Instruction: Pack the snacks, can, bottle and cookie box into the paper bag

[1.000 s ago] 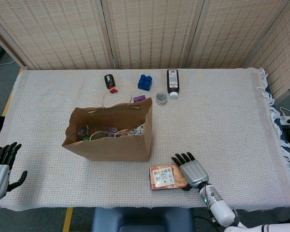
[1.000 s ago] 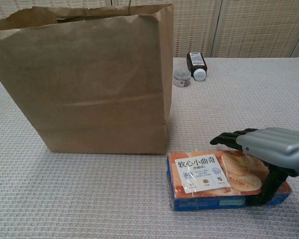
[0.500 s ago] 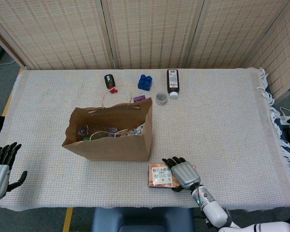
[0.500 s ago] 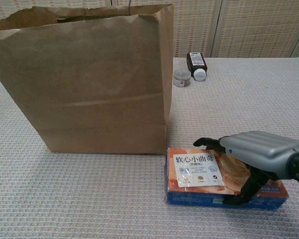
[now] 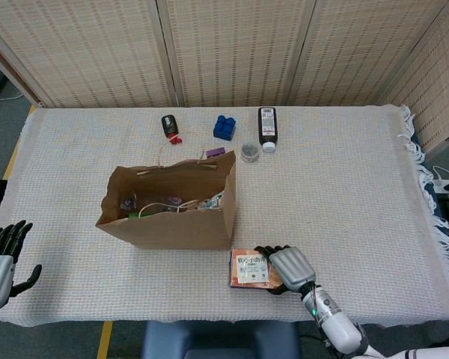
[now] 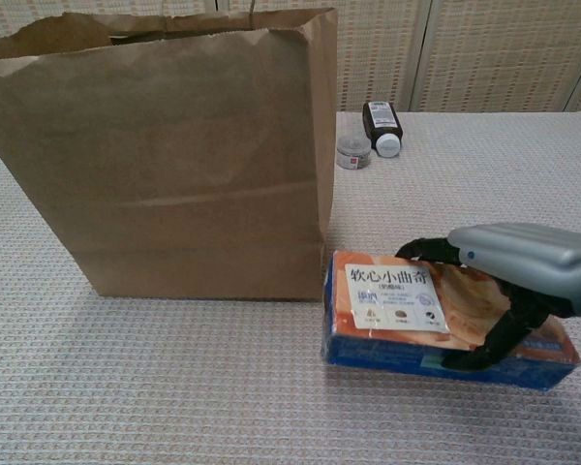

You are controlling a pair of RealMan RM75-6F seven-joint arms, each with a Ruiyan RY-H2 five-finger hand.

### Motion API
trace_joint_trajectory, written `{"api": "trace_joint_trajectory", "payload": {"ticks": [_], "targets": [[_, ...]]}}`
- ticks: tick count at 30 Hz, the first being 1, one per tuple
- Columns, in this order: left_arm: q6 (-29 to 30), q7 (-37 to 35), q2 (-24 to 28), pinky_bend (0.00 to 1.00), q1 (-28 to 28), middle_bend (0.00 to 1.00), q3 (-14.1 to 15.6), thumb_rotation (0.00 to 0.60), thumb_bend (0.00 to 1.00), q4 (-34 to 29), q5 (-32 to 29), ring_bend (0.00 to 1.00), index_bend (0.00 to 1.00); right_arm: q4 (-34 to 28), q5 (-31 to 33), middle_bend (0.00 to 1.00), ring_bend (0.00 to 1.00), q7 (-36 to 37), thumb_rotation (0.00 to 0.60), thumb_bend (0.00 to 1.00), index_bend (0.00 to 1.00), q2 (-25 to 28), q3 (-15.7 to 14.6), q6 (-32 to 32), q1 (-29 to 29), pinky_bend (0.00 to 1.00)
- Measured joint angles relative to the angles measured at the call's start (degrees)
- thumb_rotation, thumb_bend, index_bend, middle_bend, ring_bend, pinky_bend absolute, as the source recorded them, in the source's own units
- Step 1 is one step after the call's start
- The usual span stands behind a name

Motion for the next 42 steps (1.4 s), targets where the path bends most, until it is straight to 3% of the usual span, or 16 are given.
{"api": "trace_joint_trajectory", "payload": {"ticks": [7, 11, 18, 23, 31, 36, 42], "targets": [[-0.02, 0.49, -0.06, 0.0, -0.04, 0.0, -0.05, 0.6, 0.36, -0.18, -0.07, 0.0, 0.04, -4.59, -3.5, 0.49, 0.55, 9.56, 0.6, 0.29, 0.32, 9.89, 5.16, 4.9, -2.1, 0.7], [-0.09, 0.94, -0.12, 0.0, -0.12, 0.0, -0.11, 0.6, 0.36, -0.3, -0.16, 0.0, 0.04, -6.85, -4.56, 0.49, 0.55, 15.6, 0.6, 0.29, 0.32, 13.84, 10.83, 9.56, -3.34, 0.7], [-0.33, 1.18, -0.13, 0.0, -0.33, 0.0, -0.2, 0.6, 0.36, -0.35, -0.2, 0.0, 0.04, -9.14, -4.83, 0.49, 0.54, 20.44, 0.6, 0.29, 0.31, 14.36, 21.21, 17.87, -3.29, 0.69], [-0.48, 0.94, -0.07, 0.0, -0.44, 0.0, -0.2, 0.6, 0.36, -0.33, -0.15, 0.0, 0.04, -9.66, -4.1, 0.49, 0.53, 17.5, 0.6, 0.29, 0.3, 9.96, 27.84, 21.8, 0.88, 0.69], [-0.46, 0.2, 0.01, 0.0, -0.45, 0.0, -0.13, 0.6, 0.36, -0.02, 0.01, 0.0, 0.04, -6.07, -0.72, 0.49, 0.5, 5.34, 0.6, 0.29, 0.28, -1.57, 34.55, 24.73, 13.38, 0.68], [-0.35, -0.48, 0.04, 0.0, -0.38, 0.0, -0.05, 0.6, 0.36, 0.15, 0.17, 0.0, 0.04, 0.24, 1.22, 0.49, 0.5, -0.22, 0.6, 0.29, 0.28, -8.89, 37.24, 25.95, 21.2, 0.68], [-0.24, -0.87, 0.13, 0.0, -0.27, 0.0, 0.05, 0.6, 0.36, 0.26, 0.26, 0.0, 0.04, 8.1, 3.3, 0.49, 0.47, -4.26, 0.6, 0.29, 0.28, -16.45, 37.62, 26.33, 27.66, 0.67]]}}
